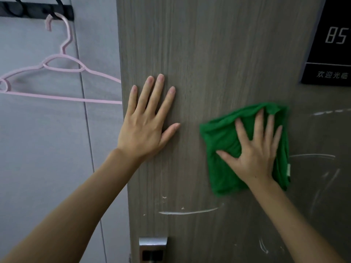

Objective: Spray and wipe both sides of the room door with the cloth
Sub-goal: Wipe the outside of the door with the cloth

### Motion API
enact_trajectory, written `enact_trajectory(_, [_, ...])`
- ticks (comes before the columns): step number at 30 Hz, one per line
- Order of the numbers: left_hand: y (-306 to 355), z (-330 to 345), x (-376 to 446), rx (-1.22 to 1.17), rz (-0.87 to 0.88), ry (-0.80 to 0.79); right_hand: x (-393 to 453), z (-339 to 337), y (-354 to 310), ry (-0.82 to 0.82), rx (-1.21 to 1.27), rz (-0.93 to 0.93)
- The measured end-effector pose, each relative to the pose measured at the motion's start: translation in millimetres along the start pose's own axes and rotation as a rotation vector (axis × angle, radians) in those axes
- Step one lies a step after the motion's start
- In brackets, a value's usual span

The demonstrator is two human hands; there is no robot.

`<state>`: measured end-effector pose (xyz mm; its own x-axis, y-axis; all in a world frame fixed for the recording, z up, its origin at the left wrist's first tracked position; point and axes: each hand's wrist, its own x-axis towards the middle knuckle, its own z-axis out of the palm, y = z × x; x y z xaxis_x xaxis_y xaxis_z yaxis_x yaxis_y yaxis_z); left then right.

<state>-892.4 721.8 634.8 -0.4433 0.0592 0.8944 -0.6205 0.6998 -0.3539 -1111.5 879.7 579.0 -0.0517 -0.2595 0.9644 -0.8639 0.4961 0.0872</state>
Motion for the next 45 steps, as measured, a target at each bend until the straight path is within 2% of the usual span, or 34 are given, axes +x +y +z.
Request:
enact_trajectory(3, [-0.3, -0.5, -0.2, -0.006, 0.0, -0.002, 37.8, -7.4, -10.5, 0.021, 0.018, 0.116])
enact_trajectory(8, [-0.2, -1.8, -0.2, -0.048, -0.005, -0.004, 62.8, -11.5, -39.9, 0.043, 0.014, 0.142])
enact_trajectory(16, [-0.6, -4.1, -0.8, -0.114, -0.024, -0.006, 9.8, 0.4, -80.3, -0.048, 0.044, -0.107])
enact_trajectory(20, [11.8, -8.4, 0.2, -0.136, -0.136, 0.02, -19.5, 2.8, -63.1, -0.11, 0.04, -0.228])
enact_trajectory(23, [35.2, -7.7, 0.8, -0.125, -0.23, 0.056, -32.1, 1.6, -35.6, -0.142, 0.049, -0.23])
enact_trajectory(30, [87.0, -1.9, 28.2, -0.102, -0.055, 0.035, -9.0, -9.1, 67.1, -0.057, -0.001, -0.072])
enact_trajectory(35, [119.8, -2.2, 62.0, -0.147, -0.01, 0.076, 40.3, -19.4, 78.6, -0.001, 0.016, 0.028])
enact_trajectory(40, [144.5, -0.9, 89.5, -0.206, -0.042, 0.118, 39.4, -17.6, 77.8, -0.005, 0.017, -0.007])
enact_trajectory(45, [177.0, 11.9, 92.6, -0.218, -0.01, 0.077, 4.6, -9.0, 83.5, -0.03, 0.023, -0.133])
